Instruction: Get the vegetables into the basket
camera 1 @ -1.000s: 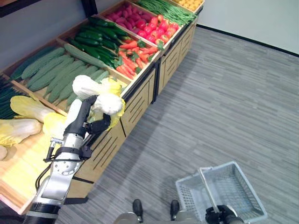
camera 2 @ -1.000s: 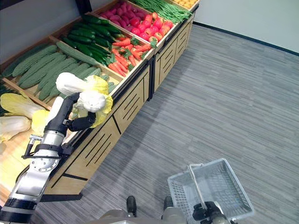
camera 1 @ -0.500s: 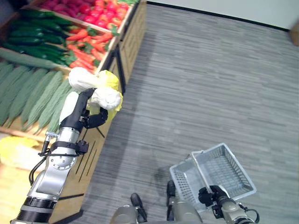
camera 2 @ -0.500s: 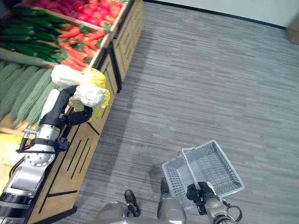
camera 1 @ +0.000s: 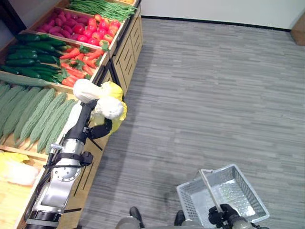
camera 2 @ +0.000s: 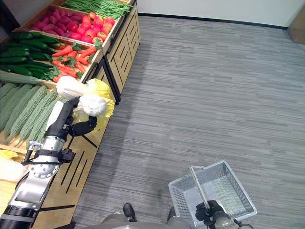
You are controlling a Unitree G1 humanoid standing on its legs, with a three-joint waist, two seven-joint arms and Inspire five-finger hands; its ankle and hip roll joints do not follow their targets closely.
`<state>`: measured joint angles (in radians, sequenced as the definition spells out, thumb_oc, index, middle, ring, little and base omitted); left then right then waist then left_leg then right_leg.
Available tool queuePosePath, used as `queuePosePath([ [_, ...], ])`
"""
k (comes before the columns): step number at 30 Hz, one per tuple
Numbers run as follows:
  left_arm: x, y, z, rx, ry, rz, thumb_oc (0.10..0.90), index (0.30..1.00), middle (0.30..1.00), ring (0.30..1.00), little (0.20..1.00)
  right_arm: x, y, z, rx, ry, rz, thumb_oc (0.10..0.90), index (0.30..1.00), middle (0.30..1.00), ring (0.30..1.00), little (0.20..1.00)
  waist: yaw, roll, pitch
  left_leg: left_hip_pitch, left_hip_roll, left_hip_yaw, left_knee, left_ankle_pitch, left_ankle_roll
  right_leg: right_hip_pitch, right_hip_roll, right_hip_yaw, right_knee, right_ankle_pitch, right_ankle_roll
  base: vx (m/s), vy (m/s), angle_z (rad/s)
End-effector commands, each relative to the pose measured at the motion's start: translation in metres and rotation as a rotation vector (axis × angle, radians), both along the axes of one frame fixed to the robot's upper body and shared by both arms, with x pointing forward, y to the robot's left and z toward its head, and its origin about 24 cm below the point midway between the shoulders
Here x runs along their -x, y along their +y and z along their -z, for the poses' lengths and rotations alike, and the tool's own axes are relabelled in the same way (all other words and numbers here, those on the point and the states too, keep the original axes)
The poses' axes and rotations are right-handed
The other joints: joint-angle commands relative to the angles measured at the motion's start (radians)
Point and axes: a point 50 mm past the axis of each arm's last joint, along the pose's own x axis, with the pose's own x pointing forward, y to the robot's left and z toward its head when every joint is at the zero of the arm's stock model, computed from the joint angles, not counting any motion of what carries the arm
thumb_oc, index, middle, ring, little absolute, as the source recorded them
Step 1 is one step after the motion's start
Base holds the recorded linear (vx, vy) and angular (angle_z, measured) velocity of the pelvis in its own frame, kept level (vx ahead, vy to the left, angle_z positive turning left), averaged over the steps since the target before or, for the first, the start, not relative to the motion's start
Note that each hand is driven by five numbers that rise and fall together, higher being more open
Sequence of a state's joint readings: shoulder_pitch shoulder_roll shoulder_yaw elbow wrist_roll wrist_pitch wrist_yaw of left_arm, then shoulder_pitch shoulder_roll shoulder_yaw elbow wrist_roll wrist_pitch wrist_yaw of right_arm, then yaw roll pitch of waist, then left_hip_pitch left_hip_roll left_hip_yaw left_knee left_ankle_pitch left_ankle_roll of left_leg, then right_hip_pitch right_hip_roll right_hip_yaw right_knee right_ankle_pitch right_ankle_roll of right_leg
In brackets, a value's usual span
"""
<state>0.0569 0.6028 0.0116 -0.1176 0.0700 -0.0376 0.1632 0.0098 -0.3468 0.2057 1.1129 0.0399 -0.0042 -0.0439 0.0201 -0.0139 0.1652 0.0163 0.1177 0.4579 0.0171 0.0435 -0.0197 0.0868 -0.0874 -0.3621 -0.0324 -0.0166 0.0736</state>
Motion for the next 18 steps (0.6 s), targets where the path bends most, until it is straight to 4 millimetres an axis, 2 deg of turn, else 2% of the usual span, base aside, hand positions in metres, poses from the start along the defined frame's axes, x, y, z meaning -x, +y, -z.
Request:
queuePosePath([
  [1,-0.005,-0.005,-0.049,0.04,-0.233,0.078,0.4,0.3,0.3,0.3,0.3,-0.038,0.005,-0.015,0.007,-0.157,-0.067,0.4,0.3,0.3,0.3,0.3,0.005,-0.026,0.001,-0.034,0.007,-0.056,0.178,-0.115,-0.041,-0.075,-0.011,0.052,0.117,-0.098,-0.006,0.01,-0.124,0.08],
  [2,-0.006,-0.006,-0.041,0.072,-0.202,0.081,0.4,0.3,0.3,0.3,0.3,-0.045,-0.001,-0.021,0.028,-0.187,-0.069,0.4,0.3,0.3,0.3,0.3,0.018,-0.022,0.013,-0.07,-0.017,-0.155,0.204,-0.095,-0.053,-0.061,-0.004,0.055,0.1,-0.099,-0.012,-0.03,-0.089,0.01],
  [3,-0.006,-0.006,-0.038,0.079,-0.192,0.075,0.4,0.3,0.3,0.3,0.3,-0.05,-0.002,-0.025,0.031,-0.204,-0.078,0.4,0.3,0.3,0.3,0.3,0.026,-0.021,0.014,-0.091,-0.055,-0.22,0.168,-0.098,-0.039,-0.067,-0.01,0.05,0.09,-0.088,-0.012,-0.03,-0.025,-0.05],
  [4,-0.006,-0.006,-0.038,0.079,-0.192,0.076,0.4,0.3,0.3,0.3,0.3,-0.05,-0.002,-0.025,0.031,-0.204,-0.077,0.4,0.3,0.3,0.3,0.3,0.022,-0.021,0.012,-0.091,-0.058,-0.223,0.163,-0.094,-0.037,-0.068,-0.012,0.047,0.089,-0.087,-0.011,-0.03,0.058,0.0],
  [5,-0.006,-0.005,-0.035,0.078,-0.178,0.067,0.4,0.3,0.3,0.3,0.3,-0.055,-0.004,-0.028,0.035,-0.224,-0.083,0.4,0.3,0.3,0.3,0.3,0.027,-0.019,0.004,-0.098,-0.084,-0.281,0.111,-0.101,-0.029,-0.076,-0.014,0.053,0.089,-0.081,-0.006,0.03,0.057,-0.11],
  [6,-0.005,-0.004,-0.034,0.067,-0.17,0.062,0.4,0.3,0.3,0.3,0.3,-0.058,-0.004,-0.03,0.036,-0.233,-0.088,0.4,0.3,0.3,0.3,0.3,0.024,-0.015,0.001,-0.094,-0.089,-0.292,0.089,-0.103,-0.02,-0.08,-0.016,0.058,0.097,-0.08,-0.002,0.05,0.101,-0.14],
  [7,-0.004,-0.003,-0.032,0.059,-0.159,0.062,0.4,0.3,0.3,0.3,0.3,-0.061,-0.003,-0.032,0.033,-0.243,-0.097,0.4,0.3,0.3,0.3,0.3,0.024,-0.012,-0.001,-0.082,-0.096,-0.299,0.076,-0.109,-0.008,-0.088,-0.018,0.073,0.114,-0.079,-0.001,0.11,0.212,-0.23],
  [8,-0.002,-0.005,-0.031,0.053,-0.136,0.09,0.4,0.3,0.3,0.3,0.3,-0.066,-0.003,-0.037,0.026,-0.273,-0.089,0.4,0.3,0.3,0.3,0.3,0.011,-0.002,-0.004,-0.062,-0.103,-0.278,0.062,-0.124,0.014,-0.097,-0.025,0.094,0.143,-0.082,0.009,0.11,0.229,-0.27],
  [14,-0.001,-0.004,-0.028,0.006,-0.087,0.116,0.4,0.3,0.3,0.3,0.3,-0.08,0.003,-0.045,0.015,-0.336,-0.102,0.4,0.3,0.3,0.3,0.3,0.013,0.014,-0.008,-0.027,-0.119,-0.229,0.037,-0.139,0.044,-0.106,-0.036,0.143,0.148,-0.069,0.026,0.06,0.166,-0.31],
  [18,-0.001,0.0,-0.021,-0.052,-0.027,0.119,0.4,0.3,0.3,0.3,0.3,-0.106,0.011,-0.064,0.027,-0.428,-0.178,0.4,0.3,0.3,0.3,0.3,0.018,0.018,-0.01,-0.008,-0.124,-0.19,0.024,-0.15,0.062,-0.123,-0.036,0.191,0.148,-0.04,0.046,0.03,0.159,-0.39],
])
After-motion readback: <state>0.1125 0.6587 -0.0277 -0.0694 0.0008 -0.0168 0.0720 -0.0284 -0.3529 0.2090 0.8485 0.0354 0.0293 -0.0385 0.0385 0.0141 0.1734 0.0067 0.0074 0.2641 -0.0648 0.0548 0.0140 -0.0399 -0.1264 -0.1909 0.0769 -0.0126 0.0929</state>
